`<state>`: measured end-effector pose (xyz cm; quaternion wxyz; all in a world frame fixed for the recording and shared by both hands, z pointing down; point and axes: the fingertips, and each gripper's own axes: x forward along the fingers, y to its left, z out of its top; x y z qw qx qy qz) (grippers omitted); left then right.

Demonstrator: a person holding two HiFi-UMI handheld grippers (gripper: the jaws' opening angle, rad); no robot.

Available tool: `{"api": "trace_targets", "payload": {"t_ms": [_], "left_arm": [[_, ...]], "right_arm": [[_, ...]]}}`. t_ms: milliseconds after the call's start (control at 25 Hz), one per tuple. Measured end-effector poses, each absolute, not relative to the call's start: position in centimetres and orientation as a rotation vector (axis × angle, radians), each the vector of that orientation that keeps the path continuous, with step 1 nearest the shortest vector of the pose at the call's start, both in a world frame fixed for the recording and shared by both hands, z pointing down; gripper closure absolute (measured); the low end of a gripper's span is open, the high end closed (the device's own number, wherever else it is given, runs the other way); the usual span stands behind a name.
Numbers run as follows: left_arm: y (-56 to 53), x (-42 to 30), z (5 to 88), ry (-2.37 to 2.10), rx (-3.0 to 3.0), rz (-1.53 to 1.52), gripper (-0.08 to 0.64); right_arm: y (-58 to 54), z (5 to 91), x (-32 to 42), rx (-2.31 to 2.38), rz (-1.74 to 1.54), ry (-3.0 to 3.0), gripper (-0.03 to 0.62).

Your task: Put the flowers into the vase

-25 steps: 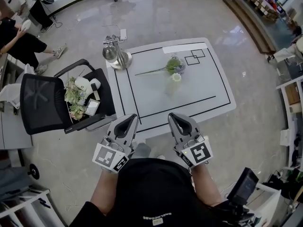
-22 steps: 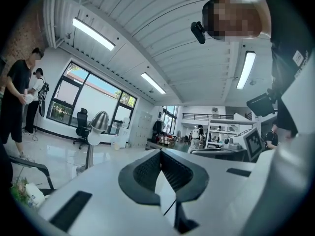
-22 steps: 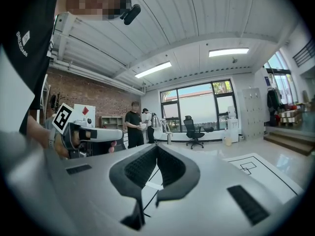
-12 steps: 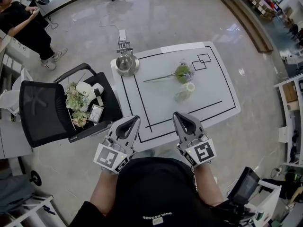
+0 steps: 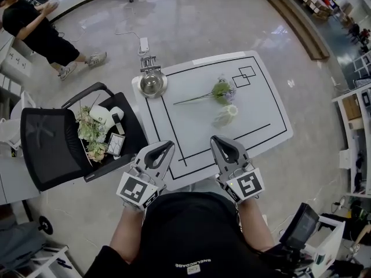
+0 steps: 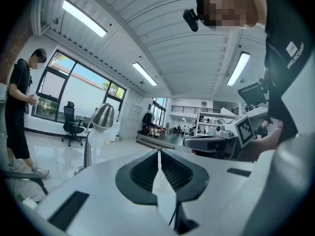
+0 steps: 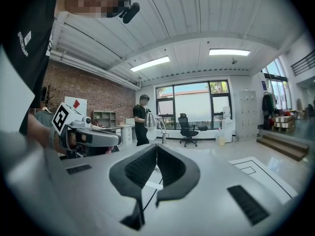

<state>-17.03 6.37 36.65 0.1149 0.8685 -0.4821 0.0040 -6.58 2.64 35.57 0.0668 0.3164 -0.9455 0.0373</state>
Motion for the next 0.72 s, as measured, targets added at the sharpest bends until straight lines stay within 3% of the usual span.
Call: {"api": "trace_targets", "payload": {"t_ms": [360, 720], "left_arm": [[3.6, -15.7, 38.0, -1.338, 2.538, 0.058, 0.552], [-0.2, -13.4, 40.5, -1.251, 2.554, 0.155, 0.493]], "right_arm": [[1.4, 36.5, -5.8, 0.906, 0.118, -2.822, 0.581], [0.0, 37.9, -3.8, 0.906, 0.176, -2.814, 0.581]]}}
